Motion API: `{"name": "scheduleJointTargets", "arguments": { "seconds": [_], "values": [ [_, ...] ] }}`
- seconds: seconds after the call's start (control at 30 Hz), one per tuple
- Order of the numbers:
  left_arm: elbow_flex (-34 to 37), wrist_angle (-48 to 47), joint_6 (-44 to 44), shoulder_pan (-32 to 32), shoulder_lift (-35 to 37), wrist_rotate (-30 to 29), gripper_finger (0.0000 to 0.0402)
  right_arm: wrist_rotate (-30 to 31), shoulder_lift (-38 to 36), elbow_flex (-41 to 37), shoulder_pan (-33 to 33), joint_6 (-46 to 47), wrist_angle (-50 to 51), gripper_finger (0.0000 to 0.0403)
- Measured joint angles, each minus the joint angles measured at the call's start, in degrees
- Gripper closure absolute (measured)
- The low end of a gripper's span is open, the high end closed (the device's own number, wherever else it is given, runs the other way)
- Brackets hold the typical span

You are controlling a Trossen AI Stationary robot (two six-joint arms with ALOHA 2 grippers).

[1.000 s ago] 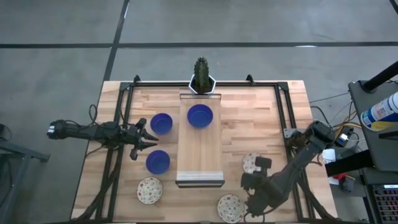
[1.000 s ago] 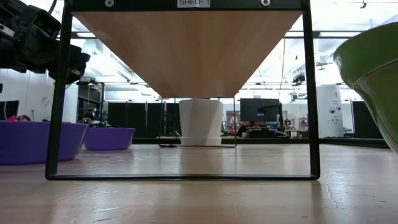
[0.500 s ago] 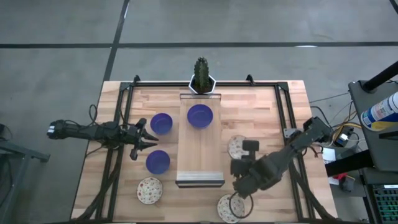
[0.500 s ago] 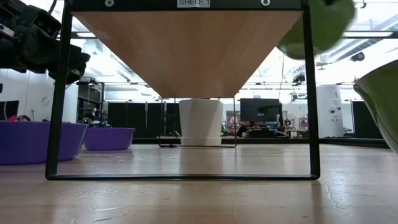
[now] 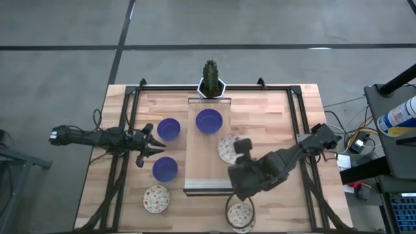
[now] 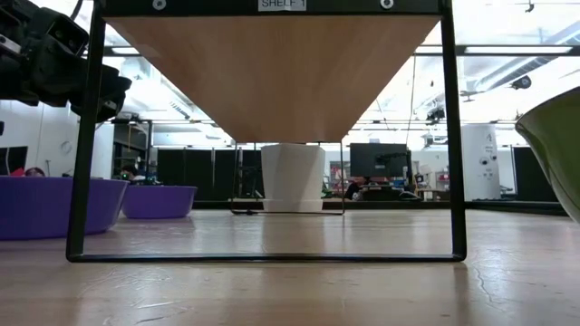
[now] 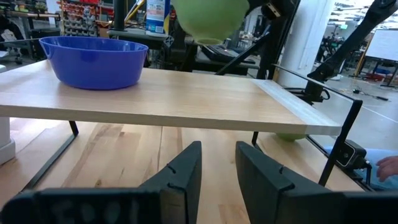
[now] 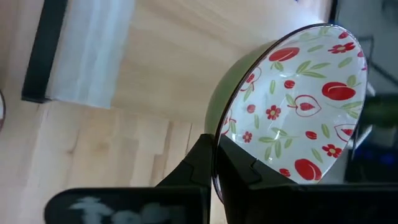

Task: Pick & Place Mini bowls
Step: Put the top right white patterned bowl on the shelf

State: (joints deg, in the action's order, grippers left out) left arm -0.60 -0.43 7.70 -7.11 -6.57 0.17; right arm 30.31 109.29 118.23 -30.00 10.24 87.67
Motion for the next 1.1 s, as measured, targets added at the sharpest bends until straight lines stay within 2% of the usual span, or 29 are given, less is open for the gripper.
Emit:
{"name": "scheduleJointTargets", "arguments": {
  "seconds": [0.27, 0.4, 0.53, 0.67, 1.1],
  "values": [
    [0.00, 0.39, 0.01, 0.02, -0.01, -0.01, 0.0299, -1.93, 6.22, 6.65, 0.65, -21.99, -0.04, 0.0394],
    [0.00, 0.44, 0.00, 0.00, -0.02, 0.00, 0.0299, -2.30, 8.78, 8.90, 1.09, -29.29, -0.16, 0.0394],
    [0.00, 0.65, 0.02, 0.00, -0.02, -0.02, 0.0299, -2.38, 10.73, 10.94, 2.26, -31.46, -0.12, 0.0394],
    [0.00, 0.70, 0.01, 0.02, -0.02, -0.03, 0.0299, -4.99, 11.54, 12.33, 3.58, -31.36, -0.81, 0.0394],
    [0.00, 0.81, 0.00, 0.02, 0.00, -0.03, 0.0299, -7.42, 11.73, 11.56, 5.62, -32.36, -4.86, 0.0394]
  ]
}}
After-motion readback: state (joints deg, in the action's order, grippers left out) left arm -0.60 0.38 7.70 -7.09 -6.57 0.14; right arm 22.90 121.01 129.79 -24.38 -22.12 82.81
